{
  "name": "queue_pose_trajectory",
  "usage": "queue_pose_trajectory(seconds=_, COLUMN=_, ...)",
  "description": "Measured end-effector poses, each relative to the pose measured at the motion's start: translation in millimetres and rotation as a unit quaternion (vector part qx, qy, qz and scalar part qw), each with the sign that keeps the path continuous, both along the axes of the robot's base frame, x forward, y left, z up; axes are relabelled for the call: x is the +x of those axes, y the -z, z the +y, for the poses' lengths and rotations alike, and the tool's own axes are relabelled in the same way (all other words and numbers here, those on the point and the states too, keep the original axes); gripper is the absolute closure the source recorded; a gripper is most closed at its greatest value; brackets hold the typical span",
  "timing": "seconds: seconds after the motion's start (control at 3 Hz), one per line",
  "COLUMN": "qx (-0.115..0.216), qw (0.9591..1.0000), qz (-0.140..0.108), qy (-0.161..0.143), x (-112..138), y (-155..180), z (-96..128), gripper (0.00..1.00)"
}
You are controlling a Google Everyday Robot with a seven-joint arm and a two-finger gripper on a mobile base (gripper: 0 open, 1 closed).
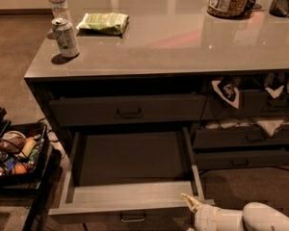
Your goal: Close middle drawer
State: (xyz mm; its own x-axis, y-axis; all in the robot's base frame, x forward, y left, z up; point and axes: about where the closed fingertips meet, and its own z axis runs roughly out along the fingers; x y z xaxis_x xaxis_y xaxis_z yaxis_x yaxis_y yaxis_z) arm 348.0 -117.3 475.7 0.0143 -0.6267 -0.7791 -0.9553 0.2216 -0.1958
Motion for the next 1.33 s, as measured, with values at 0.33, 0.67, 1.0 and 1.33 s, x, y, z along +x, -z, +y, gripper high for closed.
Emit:
queue_pose_trajectory(seconds=0.33, qx=0.000, qw=1.0000, qz=0.000, qy=0.000, x=0, y=0, z=0, gripper=0.42)
queue_pose_trajectory(seconds=0.67, qx=0.000, qw=1.0000, qz=0.000, qy=0.000, x=0, y=0, z=0, gripper=0.64)
queue_pose_trajectory(seconds=1.0, qx=-0.016, qw=0.9997, qz=-0.018, qy=-0.009, x=2, y=8, z=1, gripper=0.89)
queue_pose_trajectory(seconds=1.33, qx=-0.054, qw=0.9971, qz=-0.037, qy=-0.038, x=16, y=33, z=0, gripper=1.00)
